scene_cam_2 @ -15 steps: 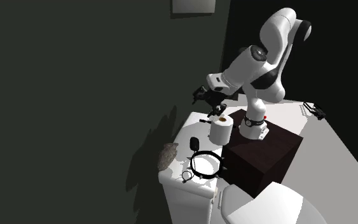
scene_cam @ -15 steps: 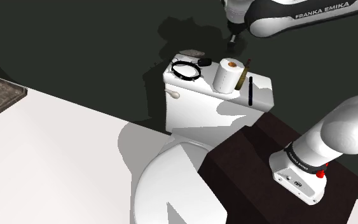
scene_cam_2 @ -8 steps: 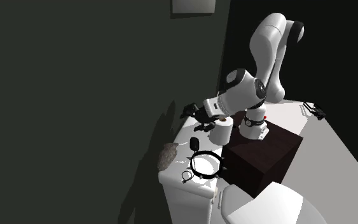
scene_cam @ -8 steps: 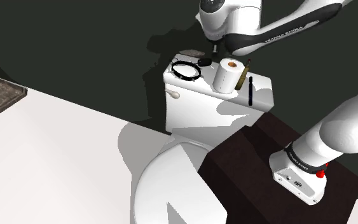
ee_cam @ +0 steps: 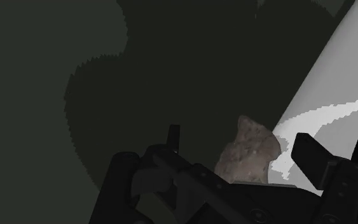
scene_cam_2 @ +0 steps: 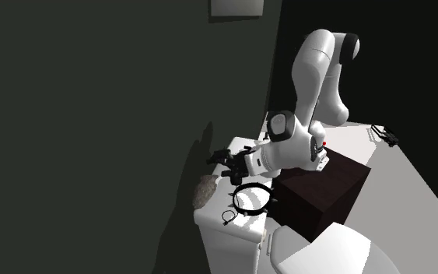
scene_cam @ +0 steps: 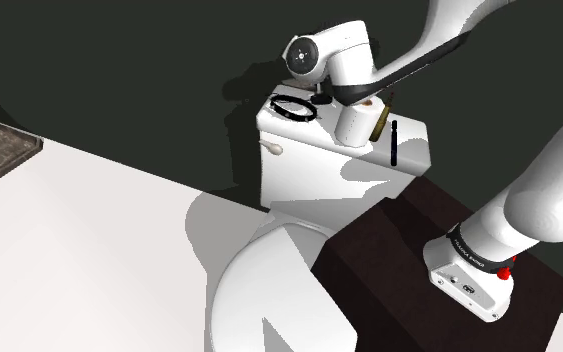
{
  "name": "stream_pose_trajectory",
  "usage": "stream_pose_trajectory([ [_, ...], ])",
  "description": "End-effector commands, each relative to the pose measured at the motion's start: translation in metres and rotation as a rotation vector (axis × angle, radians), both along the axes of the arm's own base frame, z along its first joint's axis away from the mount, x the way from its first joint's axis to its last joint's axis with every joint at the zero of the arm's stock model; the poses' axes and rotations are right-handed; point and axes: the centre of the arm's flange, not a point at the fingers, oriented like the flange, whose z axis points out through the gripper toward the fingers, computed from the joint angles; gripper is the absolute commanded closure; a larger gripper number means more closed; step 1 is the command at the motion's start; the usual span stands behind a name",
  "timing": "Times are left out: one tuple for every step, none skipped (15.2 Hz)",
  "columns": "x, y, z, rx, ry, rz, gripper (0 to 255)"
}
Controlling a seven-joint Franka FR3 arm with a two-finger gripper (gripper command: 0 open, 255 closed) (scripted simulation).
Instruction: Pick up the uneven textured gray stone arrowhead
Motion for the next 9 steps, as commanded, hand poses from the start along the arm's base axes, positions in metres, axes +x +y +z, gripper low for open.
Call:
stream_pose_trajectory([
  [0.001, 0.003, -0.013, -0.004, 0.003, 0.011, 0],
  [0.001, 0.003, -0.019, -0.004, 0.003, 0.011, 0],
  [0.001, 0.003, -0.024, -0.004, 0.003, 0.011, 0],
  [0.001, 0.003, -0.029, -0.004, 0.003, 0.011, 0],
  [0.001, 0.003, -0.038, -0.004, 0.003, 0.011, 0],
  [0.001, 0.003, -0.038, -0.004, 0.003, 0.011, 0],
  [0.001, 0.003, -0.038, -0.004, 0.003, 0.011, 0],
  [0.001, 0.004, -0.04, -0.004, 0.003, 0.011, 255],
  [0.001, 0.004, -0.042, -0.004, 0.003, 0.011, 255],
])
